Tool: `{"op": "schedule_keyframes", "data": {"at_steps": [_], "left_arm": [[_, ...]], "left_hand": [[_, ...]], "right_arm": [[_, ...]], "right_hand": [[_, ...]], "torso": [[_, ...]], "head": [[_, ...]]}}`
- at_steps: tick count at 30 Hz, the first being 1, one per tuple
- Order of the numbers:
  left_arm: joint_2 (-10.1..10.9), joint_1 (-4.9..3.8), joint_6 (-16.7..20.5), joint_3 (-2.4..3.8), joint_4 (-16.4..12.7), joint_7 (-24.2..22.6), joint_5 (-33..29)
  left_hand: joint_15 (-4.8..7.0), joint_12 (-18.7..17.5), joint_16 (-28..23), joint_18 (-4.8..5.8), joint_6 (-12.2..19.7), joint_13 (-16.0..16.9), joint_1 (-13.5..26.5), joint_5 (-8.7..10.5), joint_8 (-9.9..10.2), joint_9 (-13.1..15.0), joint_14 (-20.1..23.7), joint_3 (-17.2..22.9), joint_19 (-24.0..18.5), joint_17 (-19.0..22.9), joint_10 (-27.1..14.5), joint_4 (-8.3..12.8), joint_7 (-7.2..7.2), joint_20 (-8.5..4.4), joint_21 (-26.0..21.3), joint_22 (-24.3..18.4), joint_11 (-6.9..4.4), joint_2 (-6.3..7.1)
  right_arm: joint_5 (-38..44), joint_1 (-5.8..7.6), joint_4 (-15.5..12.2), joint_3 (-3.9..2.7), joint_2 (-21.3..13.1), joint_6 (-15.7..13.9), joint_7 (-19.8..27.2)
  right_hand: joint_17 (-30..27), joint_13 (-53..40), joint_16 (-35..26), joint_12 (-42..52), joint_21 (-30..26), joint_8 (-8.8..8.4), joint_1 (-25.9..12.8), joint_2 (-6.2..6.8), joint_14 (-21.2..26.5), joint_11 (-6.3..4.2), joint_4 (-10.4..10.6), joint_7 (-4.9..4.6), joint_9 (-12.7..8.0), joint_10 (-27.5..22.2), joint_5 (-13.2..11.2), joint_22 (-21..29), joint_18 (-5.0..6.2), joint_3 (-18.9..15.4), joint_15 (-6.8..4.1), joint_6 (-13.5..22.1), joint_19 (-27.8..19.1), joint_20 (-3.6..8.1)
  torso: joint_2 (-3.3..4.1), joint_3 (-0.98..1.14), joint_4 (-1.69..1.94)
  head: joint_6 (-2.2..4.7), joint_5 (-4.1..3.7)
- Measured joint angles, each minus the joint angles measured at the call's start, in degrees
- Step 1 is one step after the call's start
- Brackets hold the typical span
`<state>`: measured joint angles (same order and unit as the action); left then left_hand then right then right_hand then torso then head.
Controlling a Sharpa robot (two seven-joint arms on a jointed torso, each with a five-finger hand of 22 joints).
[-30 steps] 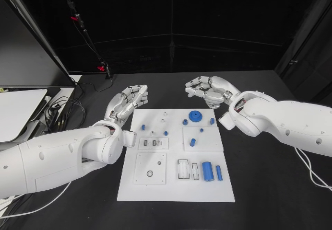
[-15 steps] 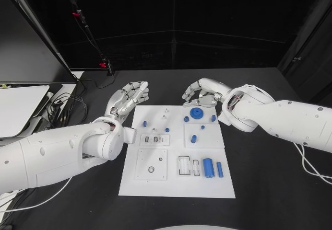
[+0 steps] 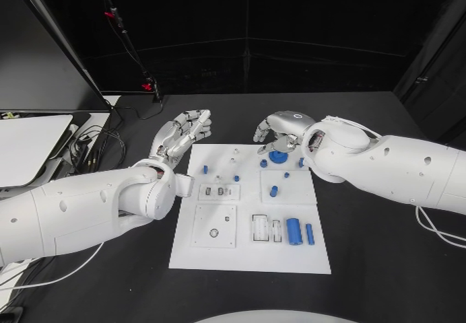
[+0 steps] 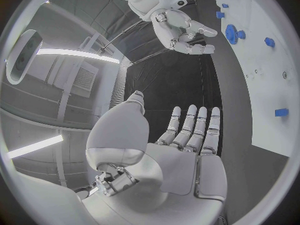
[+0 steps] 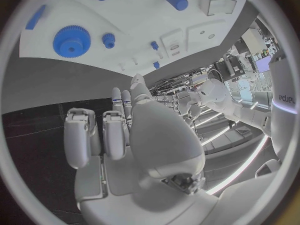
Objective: Assemble the parts on the task board
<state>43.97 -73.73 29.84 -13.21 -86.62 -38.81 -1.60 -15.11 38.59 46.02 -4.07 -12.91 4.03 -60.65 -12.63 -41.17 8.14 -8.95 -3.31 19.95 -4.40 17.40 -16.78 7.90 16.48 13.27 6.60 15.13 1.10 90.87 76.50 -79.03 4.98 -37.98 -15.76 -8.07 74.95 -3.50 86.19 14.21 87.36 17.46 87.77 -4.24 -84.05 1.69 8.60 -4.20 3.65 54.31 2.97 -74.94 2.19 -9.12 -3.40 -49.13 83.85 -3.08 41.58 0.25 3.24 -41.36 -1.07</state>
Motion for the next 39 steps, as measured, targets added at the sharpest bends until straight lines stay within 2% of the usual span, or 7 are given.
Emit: {"op": "schedule_keyframes", "data": {"at_steps": [15, 21, 23, 36, 39], "left_arm": [[0.0, 0.01, -0.1, -0.06, 0.3, 0.0, 0.0], [0.0, 0.01, -0.1, -0.06, 0.6, 0.0, 0.0], [0.0, 0.01, -0.1, -0.06, 0.6, 0.0, 0.0], [0.0, 0.01, -0.1, -0.07, 0.9, 0.0, 0.1], [0.0, 0.01, -0.1, -0.08, 0.9, 0.0, 0.1]], "left_hand": [[0.00, 0.0, 0.0, 0.00, 0.0, -0.1, 0.0, 0.00, 0.0, -0.1, 0.0, 0.0, 0.0, 0.0, 0.0, 0.0, 0.00, 0.00, 0.0, 0.0, 0.00, 0.00], [0.00, 0.0, 0.0, 0.00, 0.0, -0.1, -0.3, 0.00, 0.0, -0.1, 0.0, 0.0, 0.0, 0.1, 0.0, 0.0, 0.00, 0.00, 0.0, 0.0, 0.00, -0.30], [0.00, 0.0, 0.0, 0.00, 0.0, -0.1, -0.3, 0.00, 0.0, -0.1, 0.0, 0.0, 0.0, 0.1, 0.0, 0.0, 0.00, 0.00, 0.0, 0.0, 0.00, -0.30], [0.00, 0.0, 0.0, 0.00, 0.0, -0.1, -0.3, -0.25, 0.0, -0.3, 0.0, 0.0, 0.0, 0.2, 0.0, 0.0, 0.00, 0.00, 0.0, 0.0, 0.00, -0.73], [0.00, 0.0, 0.0, 0.00, 0.0, -0.1, -0.3, -0.25, 0.0, -0.3, 0.0, 0.0, 0.0, 0.2, 0.0, 0.0, 0.00, 0.00, 0.0, 0.0, 0.00, -0.73]], "right_arm": [[6.3, -0.91, 3.2, 0.01, 2.4, 5.2, -4.9], [7.0, -1.36, 3.9, 0.01, 3.2, 7.0, -5.7], [7.1, -1.48, 4.2, 0.01, 3.4, 7.4, -5.8], [7.5, -2.33, 5.7, 0.01, 5.0, 9.7, -6.5], [7.5, -2.57, 6.3, 0.01, 5.4, 10.2, -6.7]], "right_hand": [[0.0, 0.0, -0.5, -1.5, 0.0, -2.07, 0.2, 0.23, 0.0, 0.14, 1.3, -0.17, 0.0, 0.7, 0.0, 0.0, 0.01, -0.2, 0.01, -0.2, 0.0, 0.00], [0.0, 0.0, -0.5, -1.7, 0.0, -2.24, 0.2, 0.24, 0.0, 0.13, 1.5, -0.34, 0.0, 0.9, 0.0, 0.0, 0.01, -0.1, 0.01, -0.4, 0.0, 0.00], [0.0, 0.0, -0.5, -1.7, 0.0, -2.50, 0.5, 0.54, 0.0, 0.15, 1.5, -0.13, 0.0, 1.1, 0.0, 0.0, 0.00, -0.1, 0.01, -0.6, 0.0, -0.01], [-0.3, 0.0, -0.5, -2.6, 0.0, -3.45, 0.8, 0.74, 0.0, 0.33, 1.9, -0.32, 0.0, 1.7, 0.0, 0.0, 0.01, 0.3, 0.01, -0.8, 0.0, -0.01], [-0.5, 0.0, -0.5, -2.8, 0.0, -3.50, 1.4, 0.43, 0.0, 0.15, 1.9, -0.31, 0.0, 1.9, 0.0, 0.0, 0.01, 0.3, 0.01, -1.2, 0.0, -0.01]], "torso": [[-0.20, -0.07, -0.08], [-0.27, -0.07, -0.10], [-0.30, -0.08, -0.07], [-0.44, -0.10, -0.04], [-0.47, -0.12, -0.07]], "head": [[-0.55, -0.33], [-0.77, -0.45], [-0.94, -0.46], [-1.45, -0.48], [-1.59, -0.53]]}}
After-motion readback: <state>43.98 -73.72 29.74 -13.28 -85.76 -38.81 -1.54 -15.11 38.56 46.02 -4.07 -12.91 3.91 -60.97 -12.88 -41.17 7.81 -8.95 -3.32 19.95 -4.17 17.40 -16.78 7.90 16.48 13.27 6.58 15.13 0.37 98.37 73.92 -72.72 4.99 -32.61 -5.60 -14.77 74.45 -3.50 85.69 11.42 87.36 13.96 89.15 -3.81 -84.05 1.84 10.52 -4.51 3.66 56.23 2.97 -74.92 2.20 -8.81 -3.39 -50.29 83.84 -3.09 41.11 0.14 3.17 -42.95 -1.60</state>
